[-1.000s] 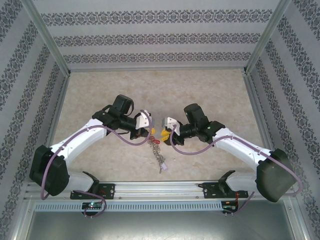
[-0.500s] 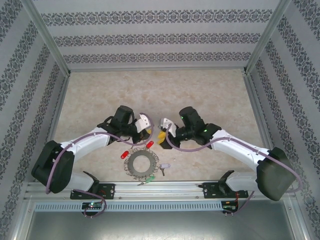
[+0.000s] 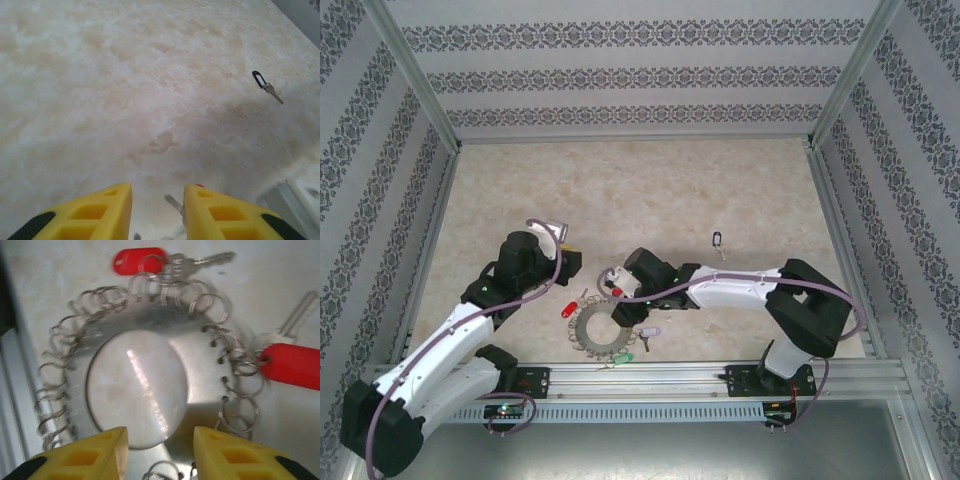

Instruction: Put the keys on the keyring

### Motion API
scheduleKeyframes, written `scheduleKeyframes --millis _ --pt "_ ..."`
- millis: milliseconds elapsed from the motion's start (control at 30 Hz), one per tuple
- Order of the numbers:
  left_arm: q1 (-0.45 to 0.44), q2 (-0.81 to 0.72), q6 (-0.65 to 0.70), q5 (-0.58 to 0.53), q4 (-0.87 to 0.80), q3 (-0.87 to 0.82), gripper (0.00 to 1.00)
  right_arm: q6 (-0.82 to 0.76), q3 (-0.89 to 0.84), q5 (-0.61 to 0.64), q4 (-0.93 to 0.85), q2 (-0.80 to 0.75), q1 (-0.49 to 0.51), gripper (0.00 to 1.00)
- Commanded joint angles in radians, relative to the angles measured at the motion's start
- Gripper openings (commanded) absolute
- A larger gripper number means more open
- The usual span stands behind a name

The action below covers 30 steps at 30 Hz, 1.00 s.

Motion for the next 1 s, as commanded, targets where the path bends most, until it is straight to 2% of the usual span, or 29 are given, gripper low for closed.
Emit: scheduleKeyframes --millis 0,33,67,100,133,233,300,367,433,500,667,767,933,967 --pt "0.008 -0.049 -0.208 0.001 -0.206 -0.006 0.38 0.083 0.067 0.087 -0.019 0.069 0.007 0.42" --pt "0.008 -0.059 -0.235 0.016 -0.22 -0.015 0.44 0.096 0.092 0.123 -0.051 0.086 0.007 0.44" --pt "0.008 -0.066 -0.263 0.023 -0.237 -0.022 0.42 0.12 0.121 0.164 -0.092 0.104 0.005 0.44" --pt "0.008 -0.068 -0.271 0.043 -0.247 -0.026 0.35 0.129 0.145 0.168 -0.122 0.117 0.004 0.44" --pt "0.008 -0.063 -0.269 0.069 -0.25 -0.03 0.33 0.129 0.165 0.159 -0.147 0.128 0.006 0.45" --pt "0.009 -0.045 -0.299 0.076 -0.295 -0.031 0.43 0.158 0.189 0.182 -0.179 0.152 0.014 0.53" --pt "0.009 -0.038 -0.307 0.099 -0.312 -0.04 0.44 0.154 0.209 0.187 -0.217 0.171 0.025 0.63" --pt "0.008 -0.037 -0.332 0.115 -0.333 -0.05 0.49 0.145 0.229 0.195 -0.255 0.191 0.042 0.64" --pt "0.009 -0.045 -0.349 0.11 -0.354 -0.055 0.5 0.139 0.247 0.232 -0.286 0.207 0.061 0.65" --pt "0.008 -0.061 -0.349 0.077 -0.377 -0.052 0.54 0.135 0.252 0.249 -0.293 0.22 0.072 0.65" --pt "0.007 -0.16 -0.382 -0.096 -0.445 -0.033 0.54 0.13 0.317 0.312 -0.385 0.311 0.114 0.66" --pt "0.009 -0.211 -0.387 -0.127 -0.454 -0.029 0.51 0.115 0.363 0.429 -0.458 0.357 0.182 0.68" --pt "0.009 -0.265 -0.391 -0.187 -0.491 -0.012 0.52 0.171 0.356 0.472 -0.473 0.368 0.209 0.7" --pt "0.008 -0.273 -0.389 -0.199 -0.496 -0.008 0.51 0.175 0.367 0.491 -0.491 0.39 0.21 0.68"
